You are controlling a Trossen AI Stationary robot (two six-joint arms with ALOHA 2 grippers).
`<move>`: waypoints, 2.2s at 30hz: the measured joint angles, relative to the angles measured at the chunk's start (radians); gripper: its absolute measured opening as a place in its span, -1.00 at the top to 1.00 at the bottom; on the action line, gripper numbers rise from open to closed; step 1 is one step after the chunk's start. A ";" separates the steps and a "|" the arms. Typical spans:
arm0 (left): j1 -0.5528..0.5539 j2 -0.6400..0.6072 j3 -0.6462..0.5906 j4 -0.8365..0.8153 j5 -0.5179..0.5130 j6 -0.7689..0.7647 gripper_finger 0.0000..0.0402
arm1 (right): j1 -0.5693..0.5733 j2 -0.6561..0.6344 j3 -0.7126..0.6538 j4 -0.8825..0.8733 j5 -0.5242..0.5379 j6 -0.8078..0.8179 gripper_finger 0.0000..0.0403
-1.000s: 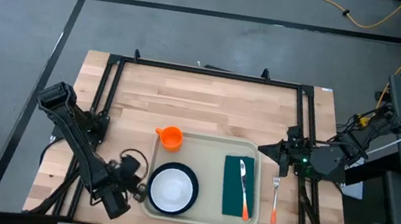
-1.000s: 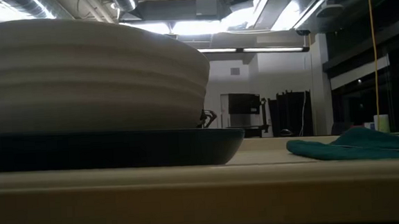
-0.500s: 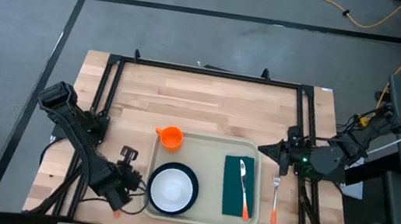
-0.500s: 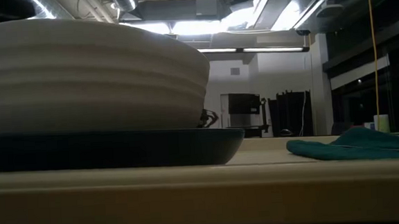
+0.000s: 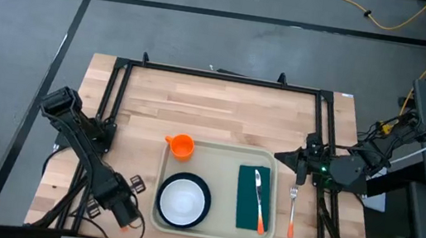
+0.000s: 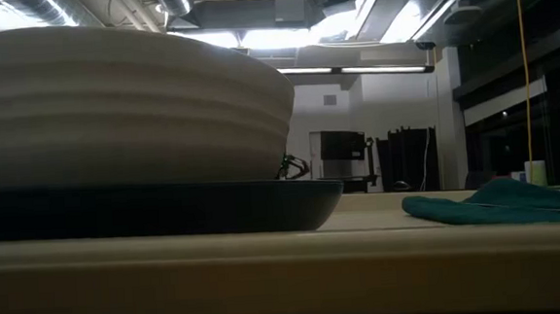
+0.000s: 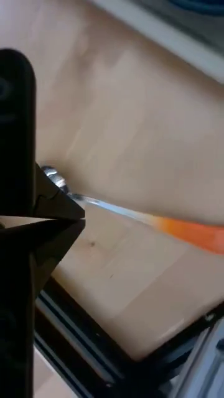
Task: Set up tray
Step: Put the orange spoon on the green napkin to the left of the orange knife
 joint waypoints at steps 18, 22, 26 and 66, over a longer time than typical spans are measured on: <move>0.031 0.051 0.000 0.070 -0.024 0.051 0.23 | 0.000 0.011 0.000 -0.002 -0.003 -0.004 1.00; -0.004 0.112 -0.006 0.069 -0.017 0.042 0.14 | 0.000 0.011 0.000 -0.002 -0.003 -0.005 1.00; -0.050 0.140 -0.052 0.069 -0.003 0.034 0.12 | 0.000 0.011 0.000 -0.002 -0.003 -0.004 1.00; -0.071 0.033 -0.180 0.270 -0.137 0.025 0.24 | 0.000 0.012 0.000 0.016 0.016 0.015 1.00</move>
